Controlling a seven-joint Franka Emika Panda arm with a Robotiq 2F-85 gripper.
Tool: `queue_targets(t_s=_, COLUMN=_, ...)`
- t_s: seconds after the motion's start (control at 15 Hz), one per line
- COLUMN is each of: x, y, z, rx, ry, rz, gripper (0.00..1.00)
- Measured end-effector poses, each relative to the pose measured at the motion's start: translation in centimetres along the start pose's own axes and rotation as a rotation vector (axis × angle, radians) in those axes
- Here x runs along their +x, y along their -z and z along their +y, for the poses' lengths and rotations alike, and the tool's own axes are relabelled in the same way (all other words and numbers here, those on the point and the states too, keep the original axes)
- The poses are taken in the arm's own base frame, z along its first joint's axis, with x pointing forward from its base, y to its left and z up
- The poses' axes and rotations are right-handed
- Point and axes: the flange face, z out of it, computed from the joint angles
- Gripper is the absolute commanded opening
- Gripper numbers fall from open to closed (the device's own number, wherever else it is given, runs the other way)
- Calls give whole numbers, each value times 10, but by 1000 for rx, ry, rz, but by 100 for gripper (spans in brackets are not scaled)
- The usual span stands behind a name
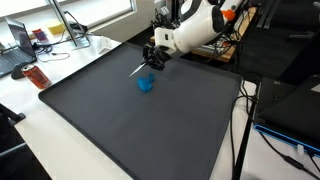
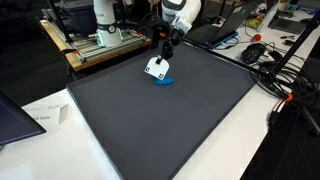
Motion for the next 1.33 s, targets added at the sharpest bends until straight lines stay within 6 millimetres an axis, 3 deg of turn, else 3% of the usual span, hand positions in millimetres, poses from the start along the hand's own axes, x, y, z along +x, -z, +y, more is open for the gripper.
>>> queue_targets(t_s=0.2, x=3, y=-1, z=-4, rx=-25, ry=8, rz=-4, gripper=1)
queue_targets(t_s=0.33, x=7, y=0, z=5, rx=-46, ry=16, rz=-15, gripper=1)
queue_targets(t_s=0.73, x=25, y=-4, z=65, rx=-31, ry=74, rz=-66, gripper=1)
queue_targets(t_s=1.33, x=31, y=-23, z=153, rx=285, ry=77, rz=-101, gripper=1)
